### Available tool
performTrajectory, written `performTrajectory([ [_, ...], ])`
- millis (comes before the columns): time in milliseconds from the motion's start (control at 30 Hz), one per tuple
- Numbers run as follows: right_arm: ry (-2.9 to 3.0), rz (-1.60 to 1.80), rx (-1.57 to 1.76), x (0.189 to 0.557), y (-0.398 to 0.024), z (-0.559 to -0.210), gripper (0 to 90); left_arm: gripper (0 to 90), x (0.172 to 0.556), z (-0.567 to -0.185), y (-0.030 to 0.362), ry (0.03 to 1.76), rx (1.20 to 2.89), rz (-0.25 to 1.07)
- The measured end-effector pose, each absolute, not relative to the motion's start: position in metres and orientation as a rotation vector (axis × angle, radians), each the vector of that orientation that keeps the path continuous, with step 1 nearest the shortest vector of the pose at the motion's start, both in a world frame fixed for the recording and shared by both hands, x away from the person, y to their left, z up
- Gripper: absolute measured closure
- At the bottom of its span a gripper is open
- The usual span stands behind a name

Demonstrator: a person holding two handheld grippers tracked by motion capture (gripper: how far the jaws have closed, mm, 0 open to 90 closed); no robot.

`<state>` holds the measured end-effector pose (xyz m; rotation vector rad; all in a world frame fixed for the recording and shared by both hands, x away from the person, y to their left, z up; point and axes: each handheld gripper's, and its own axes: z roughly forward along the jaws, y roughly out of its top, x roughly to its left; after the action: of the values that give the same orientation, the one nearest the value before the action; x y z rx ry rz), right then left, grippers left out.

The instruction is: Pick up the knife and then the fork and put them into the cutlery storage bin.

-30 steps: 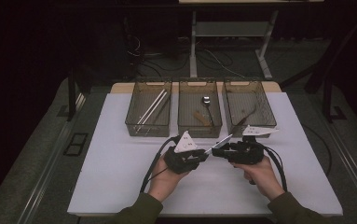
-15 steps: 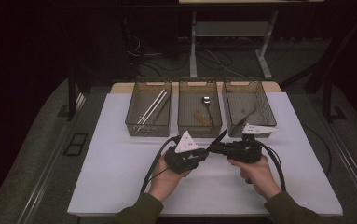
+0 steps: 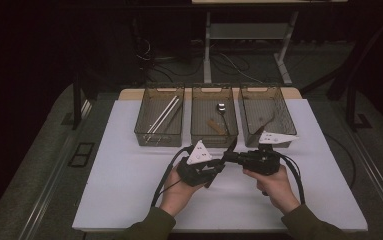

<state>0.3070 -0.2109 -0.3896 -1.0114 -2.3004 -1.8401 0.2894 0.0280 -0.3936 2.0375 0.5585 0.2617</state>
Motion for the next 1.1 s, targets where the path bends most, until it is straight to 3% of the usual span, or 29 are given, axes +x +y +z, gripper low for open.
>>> performTrajectory([
  [300,-2.335,-1.876,-1.108,0.312,-0.240,-0.371,89.3,47.3,0.290,-0.398,0.056,0.577,2.000,0.243],
  [1100,-2.448,-1.992,-1.433,0.337,-0.340,-0.293,89.3,14.1,0.274,-0.428,0.152,0.659,1.980,0.234],
])
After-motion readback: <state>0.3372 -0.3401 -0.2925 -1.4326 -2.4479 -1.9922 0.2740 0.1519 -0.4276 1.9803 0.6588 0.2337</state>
